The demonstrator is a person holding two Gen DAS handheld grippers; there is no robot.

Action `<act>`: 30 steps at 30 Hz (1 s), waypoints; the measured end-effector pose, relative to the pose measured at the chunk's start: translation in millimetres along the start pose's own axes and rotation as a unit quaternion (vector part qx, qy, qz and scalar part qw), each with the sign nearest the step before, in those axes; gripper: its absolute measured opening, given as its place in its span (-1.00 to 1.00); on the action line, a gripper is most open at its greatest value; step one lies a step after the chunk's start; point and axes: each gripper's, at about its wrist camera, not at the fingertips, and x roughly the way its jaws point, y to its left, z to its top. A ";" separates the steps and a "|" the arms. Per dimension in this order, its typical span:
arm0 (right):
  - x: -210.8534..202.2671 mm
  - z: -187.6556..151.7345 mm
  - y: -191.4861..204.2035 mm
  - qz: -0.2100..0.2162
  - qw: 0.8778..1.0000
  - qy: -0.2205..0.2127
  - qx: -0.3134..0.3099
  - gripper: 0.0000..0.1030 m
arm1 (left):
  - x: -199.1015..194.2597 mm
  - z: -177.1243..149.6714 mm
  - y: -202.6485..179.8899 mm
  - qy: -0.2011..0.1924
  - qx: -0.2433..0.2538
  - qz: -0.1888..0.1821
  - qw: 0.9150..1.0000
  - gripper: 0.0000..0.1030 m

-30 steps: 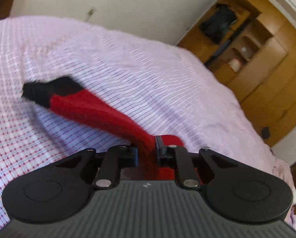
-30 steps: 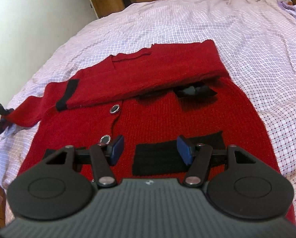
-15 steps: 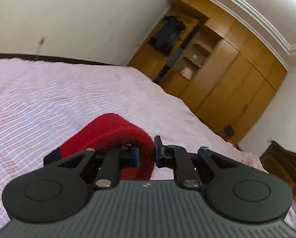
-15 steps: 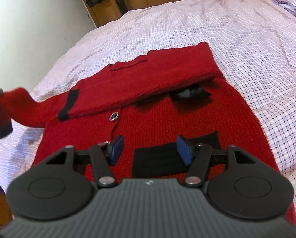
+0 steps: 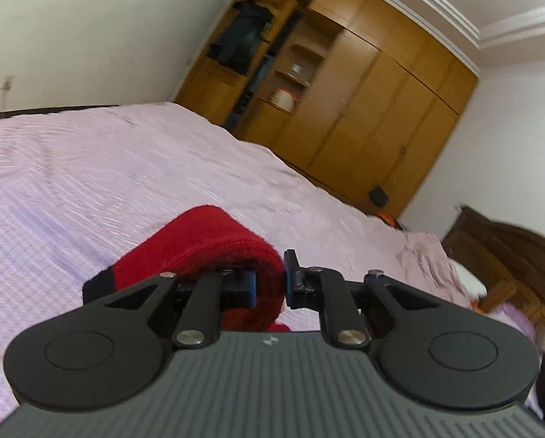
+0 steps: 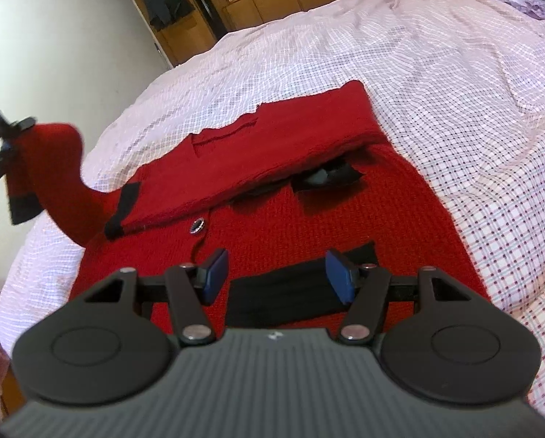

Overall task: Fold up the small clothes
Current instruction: 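Lay the sleeve across the cardigan body and open the left gripper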

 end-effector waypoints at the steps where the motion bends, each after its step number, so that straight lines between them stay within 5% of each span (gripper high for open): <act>1: -0.3 0.0 -1.8 0.001 1.000 -0.001 0.000 0.20 | 6.8 -6.0 -7.3 0.006 0.006 -0.003 1.000 -0.69; 7: -0.4 -0.1 -15.9 0.006 1.000 -0.004 0.020 0.20 | 58.0 -51.6 -54.7 0.066 0.032 -0.014 0.997 -0.69; 20: 9.1 -4.4 -35.7 0.028 0.999 -0.005 0.045 0.19 | 151.4 -160.2 -65.2 0.199 0.104 -0.003 0.974 -0.66; 24: 12.4 -3.6 -36.0 0.027 0.999 -0.003 0.044 0.19 | 151.0 -173.7 -56.5 0.232 0.109 -0.005 0.967 -0.31; 30: 13.7 -4.1 -31.5 0.020 0.999 -0.007 0.040 0.21 | 114.6 -167.4 -50.7 0.229 0.152 -0.004 0.961 -0.02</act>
